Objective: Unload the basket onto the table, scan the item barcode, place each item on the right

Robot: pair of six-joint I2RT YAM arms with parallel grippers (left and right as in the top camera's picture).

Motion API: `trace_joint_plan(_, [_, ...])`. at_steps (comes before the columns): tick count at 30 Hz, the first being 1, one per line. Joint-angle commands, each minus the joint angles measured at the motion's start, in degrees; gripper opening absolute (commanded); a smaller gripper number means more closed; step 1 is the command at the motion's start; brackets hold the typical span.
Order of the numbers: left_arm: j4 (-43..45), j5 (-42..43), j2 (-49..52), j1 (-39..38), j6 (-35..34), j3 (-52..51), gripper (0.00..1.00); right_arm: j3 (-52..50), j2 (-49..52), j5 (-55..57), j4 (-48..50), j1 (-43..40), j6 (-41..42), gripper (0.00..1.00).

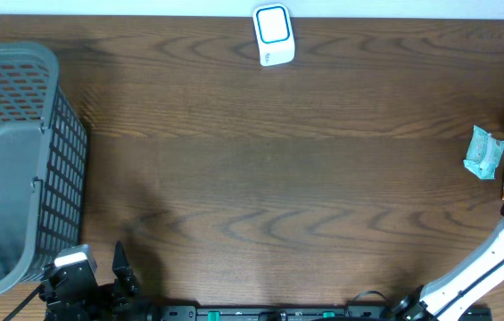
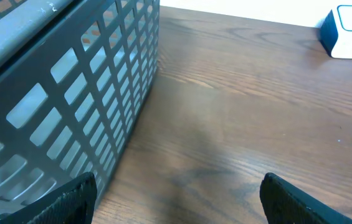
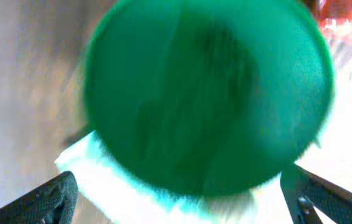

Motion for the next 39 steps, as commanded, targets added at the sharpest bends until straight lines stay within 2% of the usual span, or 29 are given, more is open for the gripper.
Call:
trace_joint_plan(1, [0.07, -0.5, -0.28, -0.28, 0.96, 0.0, 0.84, 2.4, -8.63, -9.9, -2.8, 0.83, 1.51, 0.94])
trace_joint_plan(2, [0.09, -0.5, -0.28, -0.28, 0.94, 0.0, 0.84, 2.4, -9.97, -12.61, -4.02, 1.33, 1.42, 0.93])
trace_joint_plan(3, [0.07, -0.5, -0.28, -0.28, 0.96, 0.0, 0.84, 2.4, -12.26, -16.48, -6.62, 2.32, 0.31, 0.72])
trace_joint_plan(4, [0.07, -0.52, -0.28, -0.28, 0.96, 0.0, 0.84, 2.4, -14.8, -19.82, -9.99, 3.52, -0.57, 0.43])
trace_joint_plan(5, [0.07, -0.5, -0.28, -0.28, 0.94, 0.0, 0.84, 2.4, -16.41, -20.92, -12.39, 4.5, -1.2, 0.29])
trace_joint_plan(6, [0.07, -0.52, -0.28, -0.28, 0.96, 0.0, 0.84, 2.4, -17.42, -21.29, -13.81, 5.11, -1.51, 0.25])
trace_joint_plan(7, [0.07, -0.5, -0.28, -0.28, 0.96, 0.0, 0.84, 2.4, -18.99, -21.42, -16.13, 6.14, -2.16, 0.14])
trace_joint_plan(8, [0.07, -0.5, -0.28, -0.28, 0.96, 0.0, 0.84, 2.4, -20.09, -21.42, -17.75, 6.8, -2.82, 0.1])
trace_joint_plan(9, [0.07, -0.5, -0.28, -0.28, 0.94, 0.0, 0.84, 2.4, -23.06, -21.4, -22.16, 8.37, -5.35, 0.01])
trace_joint_plan(15, [0.07, -0.5, -0.28, -0.28, 0.94, 0.0, 0.84, 2.1, -32.54, -25.7, -32.09, 16.92, -14.23, 0.02])
trace_joint_plan(16, [0.07, -0.52, -0.28, -0.28, 0.96, 0.0, 0.84, 1.53, -35.04, -27.63, -32.09, 19.63, -16.0, 0.09])
trace_joint_plan(17, [0.07, -0.52, -0.28, -0.28, 0.94, 0.0, 0.84, 1.03, -38.95, -29.11, -32.04, 24.11, -16.09, 0.38])
trace_joint_plan(19, [0.07, -0.5, -0.28, -0.28, 0.94, 0.0, 0.84, 1.03, -43.08, -30.64, -31.87, 28.96, -14.8, 0.71])
trace_joint_plan(20, [0.07, -0.5, -0.28, -0.28, 0.96, 0.0, 0.84, 1.03, -45.03, -30.58, -31.87, 31.34, -13.62, 0.83])
trace_joint_plan(21, [0.07, -0.5, -0.28, -0.28, 0.96, 0.0, 0.84, 1.03, -46.84, -30.05, -31.98, 33.46, -12.94, 0.82])
trace_joint_plan(22, [0.07, -0.5, -0.28, -0.28, 0.94, 0.0, 0.84, 1.03, -48.76, -28.98, -32.04, 35.69, -12.87, 0.73])
trace_joint_plan(23, [0.07, -0.5, -0.28, -0.28, 0.96, 0.0, 0.84, 1.03, -50.95, -26.91, -32.04, 38.05, -12.9, 0.5])
trace_joint_plan(24, [0.07, -0.52, -0.28, -0.28, 0.94, 0.0, 0.84, 1.03, -51.98, -25.66, -32.04, 39.08, -12.87, 0.46])
trace_joint_plan(25, [0.07, -0.5, -0.28, -0.28, 0.96, 0.0, 0.84, 1.03, -54.12, -22.86, -32.04, 41.11, -12.87, 0.52])
trace_joint_plan(27, [0.07, -0.5, -0.28, -0.28, 0.94, 0.0, 0.84, 1.03, -57.99, -19.78, -32.04, 44.46, -12.87, 0.87])
trace_joint_plan(28, [0.07, -0.5, -0.28, -0.28, 0.94, 0.0, 0.84, 1.03, -60.08, -19.71, -32.04, 45.97, -12.9, 0.99])
trace_joint_plan(36, [0.07, -0.5, -0.28, -0.28, 0.96, 0.0, 0.84, 1.03, -74.64, -17.64, -32.02, 48.09, -12.92, 0.99])
trace_joint_plan(38, [0.07, -0.5, -0.28, -0.28, 0.96, 0.0, 0.84, 1.03, -77.99, -15.43, -32.04, 48.09, -13.03, 0.86])
trace_joint_plan(39, [0.07, -0.52, -0.28, -0.28, 0.94, 0.0, 0.84, 1.03, -79.76, -14.88, -32.02, 48.09, -13.84, 0.9])
